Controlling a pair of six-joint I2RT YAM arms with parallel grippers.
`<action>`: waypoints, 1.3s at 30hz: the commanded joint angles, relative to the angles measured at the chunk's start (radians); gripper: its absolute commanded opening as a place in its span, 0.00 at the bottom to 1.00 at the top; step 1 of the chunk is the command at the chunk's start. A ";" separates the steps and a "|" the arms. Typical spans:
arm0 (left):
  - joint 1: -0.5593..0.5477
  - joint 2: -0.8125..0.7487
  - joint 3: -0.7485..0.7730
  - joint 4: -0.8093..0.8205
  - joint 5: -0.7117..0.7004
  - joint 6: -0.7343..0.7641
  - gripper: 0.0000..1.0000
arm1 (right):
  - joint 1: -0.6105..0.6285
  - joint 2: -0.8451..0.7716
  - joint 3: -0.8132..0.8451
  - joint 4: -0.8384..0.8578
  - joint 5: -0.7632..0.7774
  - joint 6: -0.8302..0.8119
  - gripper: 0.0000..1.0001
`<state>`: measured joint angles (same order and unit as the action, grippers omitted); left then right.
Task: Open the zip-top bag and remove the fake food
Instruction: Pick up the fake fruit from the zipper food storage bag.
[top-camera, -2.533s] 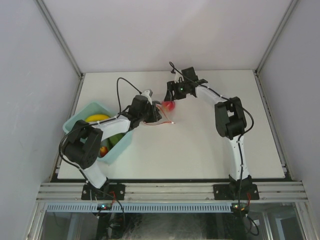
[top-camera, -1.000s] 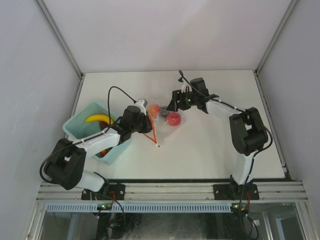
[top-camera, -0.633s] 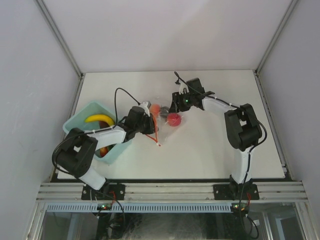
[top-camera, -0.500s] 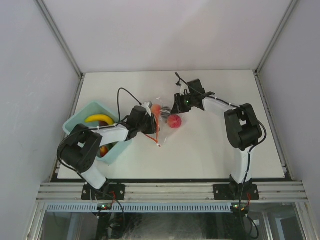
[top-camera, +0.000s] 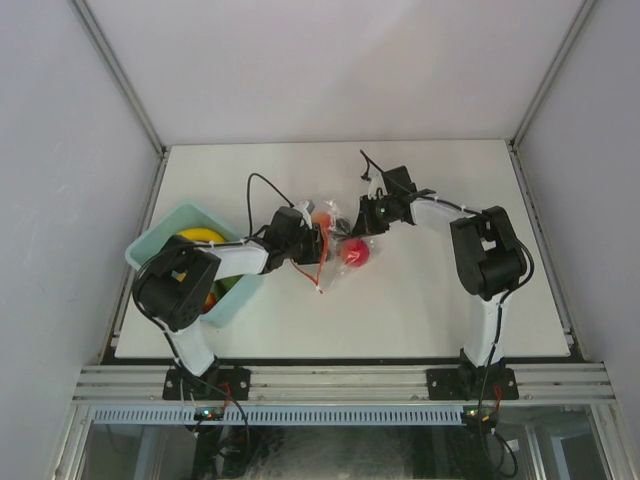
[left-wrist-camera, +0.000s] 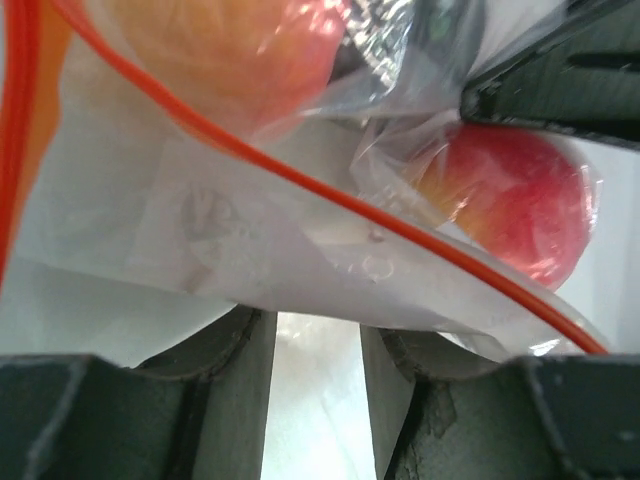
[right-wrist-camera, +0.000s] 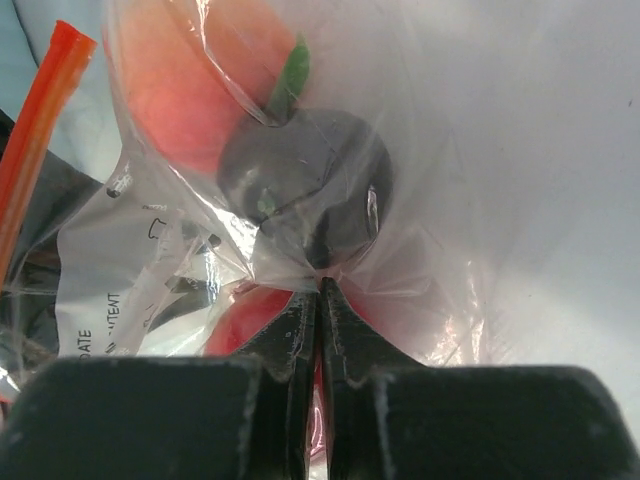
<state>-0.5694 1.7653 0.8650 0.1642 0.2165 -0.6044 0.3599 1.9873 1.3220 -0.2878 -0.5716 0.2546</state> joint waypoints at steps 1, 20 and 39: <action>-0.021 0.011 0.078 0.038 0.082 -0.004 0.44 | -0.003 0.006 -0.036 -0.007 -0.037 0.030 0.00; -0.044 -0.013 0.057 0.327 0.348 -0.101 0.50 | -0.017 -0.148 -0.223 0.212 -0.204 0.152 0.11; -0.091 -0.048 -0.052 0.366 0.272 0.026 0.52 | -0.023 -0.560 -0.566 0.207 0.162 0.225 0.35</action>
<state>-0.6521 1.7763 0.8494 0.4480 0.4965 -0.6094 0.3000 1.4712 0.8215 -0.0463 -0.5514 0.4370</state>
